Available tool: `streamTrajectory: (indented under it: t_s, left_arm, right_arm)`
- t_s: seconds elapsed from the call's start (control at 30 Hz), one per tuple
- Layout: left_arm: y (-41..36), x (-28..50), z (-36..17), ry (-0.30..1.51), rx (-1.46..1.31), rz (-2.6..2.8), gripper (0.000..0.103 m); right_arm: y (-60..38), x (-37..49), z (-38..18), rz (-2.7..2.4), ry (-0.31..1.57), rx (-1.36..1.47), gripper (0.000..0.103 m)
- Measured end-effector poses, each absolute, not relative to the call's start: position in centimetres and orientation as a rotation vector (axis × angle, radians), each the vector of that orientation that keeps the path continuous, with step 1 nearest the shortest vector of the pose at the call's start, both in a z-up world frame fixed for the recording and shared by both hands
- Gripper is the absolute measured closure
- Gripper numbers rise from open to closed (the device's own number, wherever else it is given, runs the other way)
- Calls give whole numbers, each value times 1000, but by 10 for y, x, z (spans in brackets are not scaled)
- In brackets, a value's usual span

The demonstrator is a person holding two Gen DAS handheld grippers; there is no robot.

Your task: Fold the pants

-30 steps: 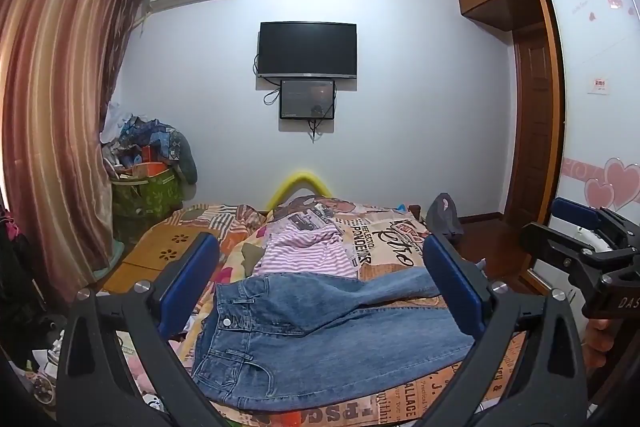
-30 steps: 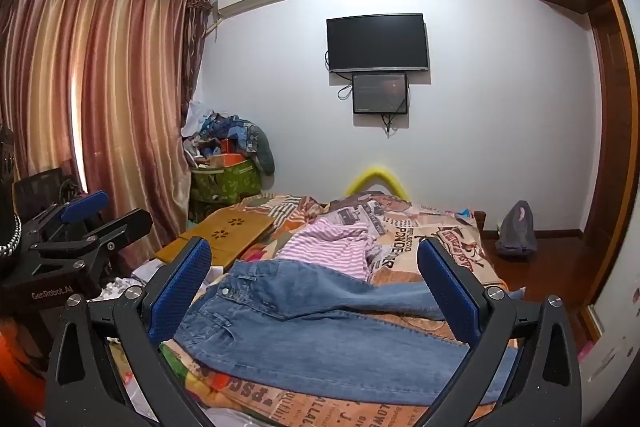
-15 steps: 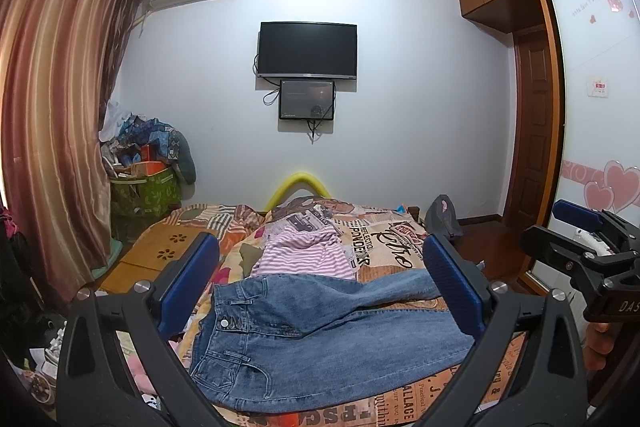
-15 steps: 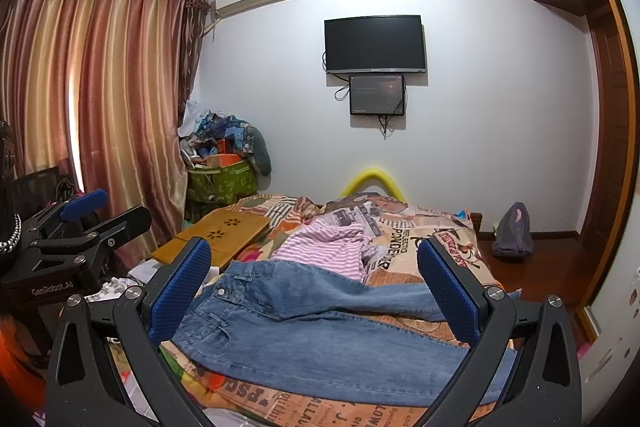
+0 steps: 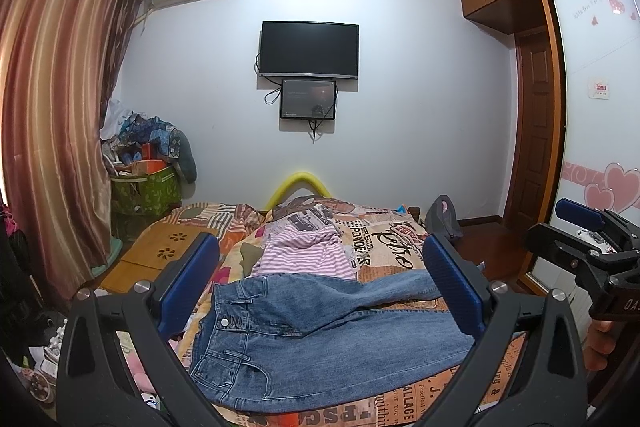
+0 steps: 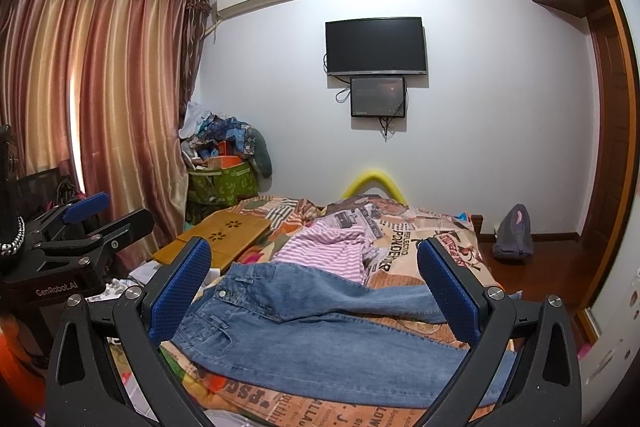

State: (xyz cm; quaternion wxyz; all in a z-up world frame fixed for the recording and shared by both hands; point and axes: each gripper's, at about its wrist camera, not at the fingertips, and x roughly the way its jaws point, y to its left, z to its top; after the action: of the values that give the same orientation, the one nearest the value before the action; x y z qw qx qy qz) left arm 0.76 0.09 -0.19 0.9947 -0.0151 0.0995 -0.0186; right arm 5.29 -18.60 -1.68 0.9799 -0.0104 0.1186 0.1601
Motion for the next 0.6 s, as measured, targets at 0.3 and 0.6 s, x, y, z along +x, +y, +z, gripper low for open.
streamTrajectory:
  t_s: [0.3, 0.6]
  left_arm:
    - [2, 9, -4, 201, -30, -39, 0]
    - [1, 10, -4, 200, -32, -38, 0]
  right_arm:
    - [-187, 54, -16, 328, 238, -17, 0]
    - [-188, 53, -18, 331, 231, -14, 0]
